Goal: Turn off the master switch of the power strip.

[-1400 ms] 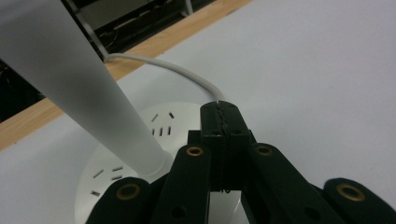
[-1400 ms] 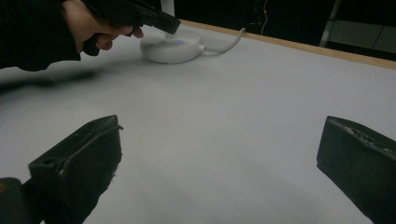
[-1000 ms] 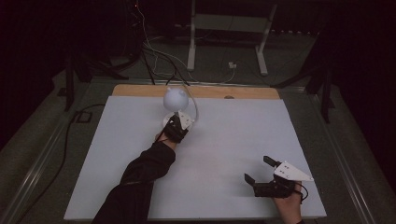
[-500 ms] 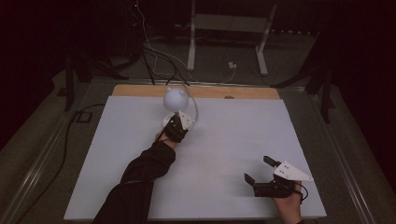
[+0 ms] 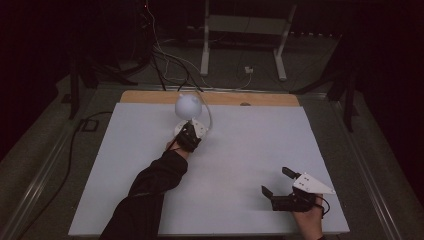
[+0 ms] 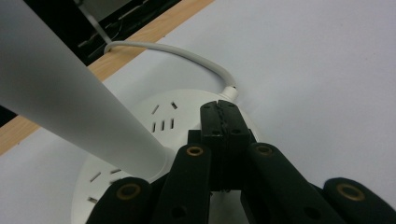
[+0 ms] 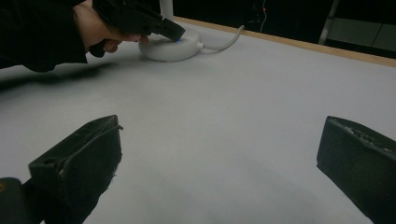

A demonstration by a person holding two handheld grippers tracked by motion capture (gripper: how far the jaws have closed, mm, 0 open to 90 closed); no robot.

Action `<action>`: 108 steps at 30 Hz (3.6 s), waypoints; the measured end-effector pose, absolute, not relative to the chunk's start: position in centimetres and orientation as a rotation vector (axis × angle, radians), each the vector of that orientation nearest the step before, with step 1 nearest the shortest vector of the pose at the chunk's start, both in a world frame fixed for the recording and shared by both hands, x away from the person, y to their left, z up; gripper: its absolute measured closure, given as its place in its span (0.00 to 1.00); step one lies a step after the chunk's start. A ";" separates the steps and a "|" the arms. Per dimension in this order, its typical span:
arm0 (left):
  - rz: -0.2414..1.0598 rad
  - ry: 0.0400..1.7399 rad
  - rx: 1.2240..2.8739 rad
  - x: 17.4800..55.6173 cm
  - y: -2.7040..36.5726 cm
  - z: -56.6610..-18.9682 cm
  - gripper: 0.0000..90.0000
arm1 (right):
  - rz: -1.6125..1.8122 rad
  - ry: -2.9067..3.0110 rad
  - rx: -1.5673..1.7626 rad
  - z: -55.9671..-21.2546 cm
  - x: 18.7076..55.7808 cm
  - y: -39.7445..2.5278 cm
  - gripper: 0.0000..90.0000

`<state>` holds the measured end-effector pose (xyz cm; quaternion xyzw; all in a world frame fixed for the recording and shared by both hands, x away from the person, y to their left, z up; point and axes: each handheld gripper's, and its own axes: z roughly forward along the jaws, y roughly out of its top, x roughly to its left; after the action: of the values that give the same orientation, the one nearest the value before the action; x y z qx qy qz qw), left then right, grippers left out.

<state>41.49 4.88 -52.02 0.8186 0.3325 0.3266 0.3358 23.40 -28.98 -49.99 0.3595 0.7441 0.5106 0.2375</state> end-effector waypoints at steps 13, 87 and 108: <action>0.896 0.813 2.222 41.6 4.4 -51.6 1.00 | 1.394 2.042 0.984 -50.0 23.4 -28.9 0.00; 0.579 0.803 2.215 39.8 4.3 -47.1 0.53 | 1.401 2.033 0.994 -49.9 23.4 -29.1 0.00; 0.297 0.740 2.214 37.2 7.2 -45.2 0.00 | 1.397 2.047 0.990 -50.1 23.5 -28.7 0.00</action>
<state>37.21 7.22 -45.17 0.8687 0.2902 0.1167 0.3841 23.52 -28.68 -50.09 0.3606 0.7457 0.5089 0.2342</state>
